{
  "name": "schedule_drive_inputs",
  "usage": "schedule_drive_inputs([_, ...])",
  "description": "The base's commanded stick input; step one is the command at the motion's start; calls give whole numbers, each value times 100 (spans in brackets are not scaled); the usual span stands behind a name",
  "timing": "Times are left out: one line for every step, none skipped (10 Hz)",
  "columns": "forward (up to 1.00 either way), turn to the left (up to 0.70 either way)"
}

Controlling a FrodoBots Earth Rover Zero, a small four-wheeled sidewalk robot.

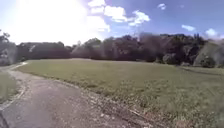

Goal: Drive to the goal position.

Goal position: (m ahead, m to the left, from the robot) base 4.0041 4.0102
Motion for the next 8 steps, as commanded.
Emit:
schedule_drive_inputs([0,70])
schedule_drive_inputs([0,70])
schedule_drive_inputs([0,70])
schedule_drive_inputs([0,70])
schedule_drive_inputs([0,70])
schedule_drive_inputs([0,0])
schedule_drive_inputs([0,0])
schedule_drive_inputs([0,0])
